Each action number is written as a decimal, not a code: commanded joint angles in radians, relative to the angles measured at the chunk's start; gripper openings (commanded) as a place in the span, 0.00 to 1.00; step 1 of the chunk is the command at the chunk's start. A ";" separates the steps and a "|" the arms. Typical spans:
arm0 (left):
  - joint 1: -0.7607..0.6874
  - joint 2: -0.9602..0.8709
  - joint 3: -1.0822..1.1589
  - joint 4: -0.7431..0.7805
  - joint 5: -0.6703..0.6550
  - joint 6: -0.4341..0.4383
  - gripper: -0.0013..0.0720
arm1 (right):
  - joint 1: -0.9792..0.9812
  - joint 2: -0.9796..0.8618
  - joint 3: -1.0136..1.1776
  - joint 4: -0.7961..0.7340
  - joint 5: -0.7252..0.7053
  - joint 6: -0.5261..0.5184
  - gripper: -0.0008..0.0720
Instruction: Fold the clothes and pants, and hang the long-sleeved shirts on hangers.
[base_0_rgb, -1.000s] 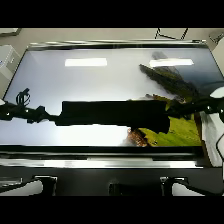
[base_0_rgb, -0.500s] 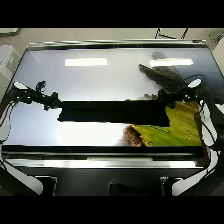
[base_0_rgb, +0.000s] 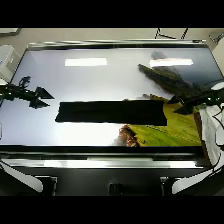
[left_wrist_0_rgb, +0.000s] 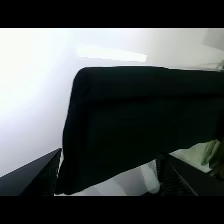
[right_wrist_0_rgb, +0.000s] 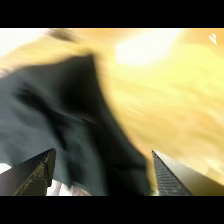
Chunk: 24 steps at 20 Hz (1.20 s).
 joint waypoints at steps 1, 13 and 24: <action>0.042 0.074 0.026 -0.010 -0.047 -0.027 0.98 | -0.058 -0.005 -0.108 -0.014 -0.001 -0.057 0.99; -0.169 0.223 0.026 -0.010 -0.039 -0.030 0.98 | 0.177 -0.084 -0.149 0.223 -0.058 -0.201 0.54; -0.707 0.073 -0.010 -0.010 0.328 -0.035 0.06 | 0.209 0.310 -0.146 0.216 0.010 0.021 0.06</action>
